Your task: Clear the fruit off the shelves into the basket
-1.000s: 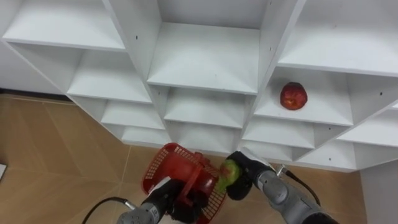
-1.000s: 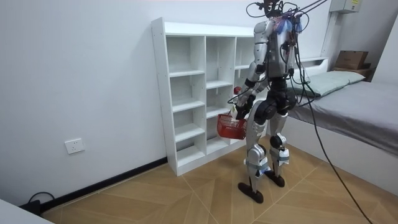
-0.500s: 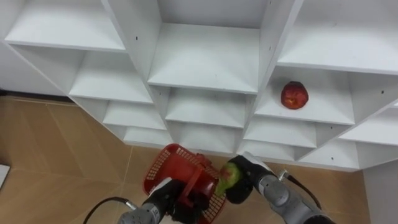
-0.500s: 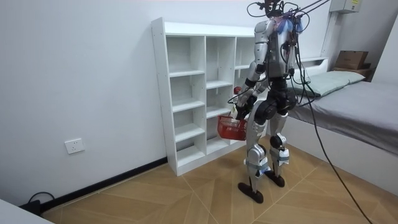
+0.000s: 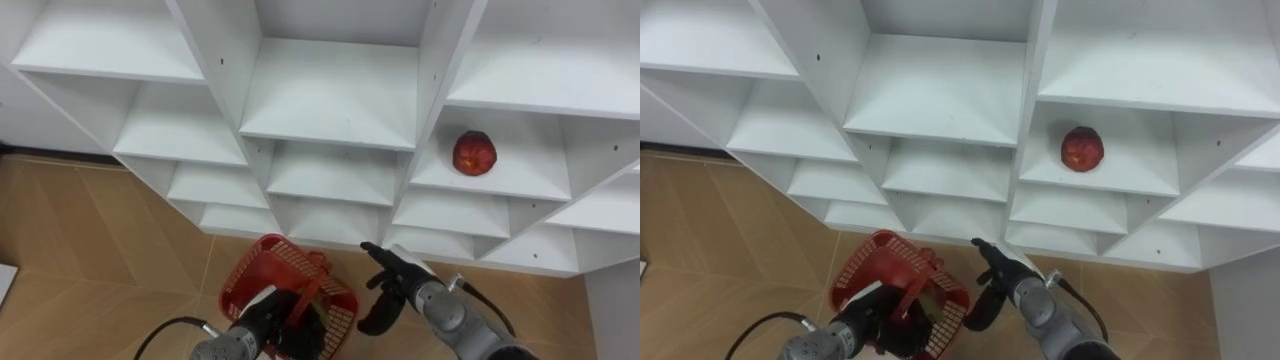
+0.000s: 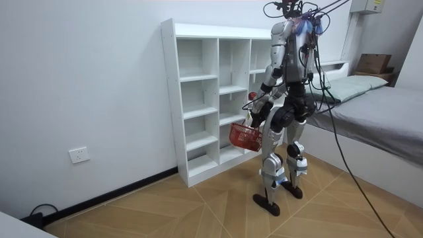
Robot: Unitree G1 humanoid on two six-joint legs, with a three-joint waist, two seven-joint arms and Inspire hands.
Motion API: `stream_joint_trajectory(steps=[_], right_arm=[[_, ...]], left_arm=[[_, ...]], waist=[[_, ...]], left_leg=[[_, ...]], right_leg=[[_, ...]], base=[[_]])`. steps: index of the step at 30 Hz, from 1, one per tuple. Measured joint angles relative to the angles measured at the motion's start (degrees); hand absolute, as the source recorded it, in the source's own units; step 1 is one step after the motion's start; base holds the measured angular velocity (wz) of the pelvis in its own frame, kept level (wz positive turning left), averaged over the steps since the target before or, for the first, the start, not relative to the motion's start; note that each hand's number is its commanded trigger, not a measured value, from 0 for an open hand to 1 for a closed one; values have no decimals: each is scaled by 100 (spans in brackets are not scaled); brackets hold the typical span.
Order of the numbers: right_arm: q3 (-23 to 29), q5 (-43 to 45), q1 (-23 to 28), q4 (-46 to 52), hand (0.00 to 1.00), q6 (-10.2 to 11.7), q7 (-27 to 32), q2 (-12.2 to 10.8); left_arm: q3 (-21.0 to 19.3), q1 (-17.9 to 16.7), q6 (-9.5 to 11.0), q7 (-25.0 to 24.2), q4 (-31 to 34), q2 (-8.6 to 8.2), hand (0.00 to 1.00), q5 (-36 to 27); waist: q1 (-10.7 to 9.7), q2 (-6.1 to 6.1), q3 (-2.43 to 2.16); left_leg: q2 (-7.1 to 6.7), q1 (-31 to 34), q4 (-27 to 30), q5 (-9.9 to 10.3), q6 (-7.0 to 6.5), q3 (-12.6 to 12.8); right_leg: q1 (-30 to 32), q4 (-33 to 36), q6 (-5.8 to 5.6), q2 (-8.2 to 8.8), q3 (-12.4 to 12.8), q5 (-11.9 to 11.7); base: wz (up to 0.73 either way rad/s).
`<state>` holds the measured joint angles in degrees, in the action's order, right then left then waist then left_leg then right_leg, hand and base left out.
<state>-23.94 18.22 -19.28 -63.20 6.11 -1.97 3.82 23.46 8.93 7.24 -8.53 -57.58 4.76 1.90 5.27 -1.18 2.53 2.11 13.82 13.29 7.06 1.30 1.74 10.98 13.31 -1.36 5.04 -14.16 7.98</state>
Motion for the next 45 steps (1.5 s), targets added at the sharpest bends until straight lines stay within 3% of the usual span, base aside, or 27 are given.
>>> stream_joint_trajectory(steps=[23,26,28,31,35,41,45], right_arm=[[52,-60,7,-5,0,12,27,6],[48,-225,34,107,0,14,23,59],[61,-339,130,289,0,14,18,68],[104,-690,399,523,0,67,49,75],[243,-926,942,880,0,115,50,105],[620,-1160,1425,1476,0,143,102,159],[922,-1370,1749,2236,0,196,326,130]], left_arm=[[-28,-4,2,29,4,-9,100,-10],[-32,-23,2,64,6,-8,100,-15],[-92,-72,2,92,15,-1,100,-28],[-187,-159,6,113,28,26,100,-246],[-444,-459,69,172,140,62,100,-389],[-590,-662,82,192,159,84,100,-685],[-947,-885,85,194,450,46,100,-818]], waist=[[-16,-34,-15],[-35,-27,-35],[-40,6,-105],[-71,64,-145],[-167,152,-237],[-213,190,-245],[-219,194,-239]], left_leg=[[0,-43,28,0,0,1],[-2,-88,25,0,0,0],[-2,-139,6,-1,0,7],[-12,-358,-8,0,0,6],[-23,-702,-191,1,2,13],[-18,-859,-259,3,1,129],[-11,-1032,-337,3,1,230]], right_leg=[[-40,29,3,3,13,4],[-84,25,1,0,13,5],[-120,19,-1,-1,24,9],[-386,-87,-6,-5,11,11],[-715,-240,-38,-32,66,33],[-791,-262,-41,-41,180,7],[-880,-270,-41,-50,287,7]], base=[[0],[0],[0],[2],[1],[-10],[-12]])
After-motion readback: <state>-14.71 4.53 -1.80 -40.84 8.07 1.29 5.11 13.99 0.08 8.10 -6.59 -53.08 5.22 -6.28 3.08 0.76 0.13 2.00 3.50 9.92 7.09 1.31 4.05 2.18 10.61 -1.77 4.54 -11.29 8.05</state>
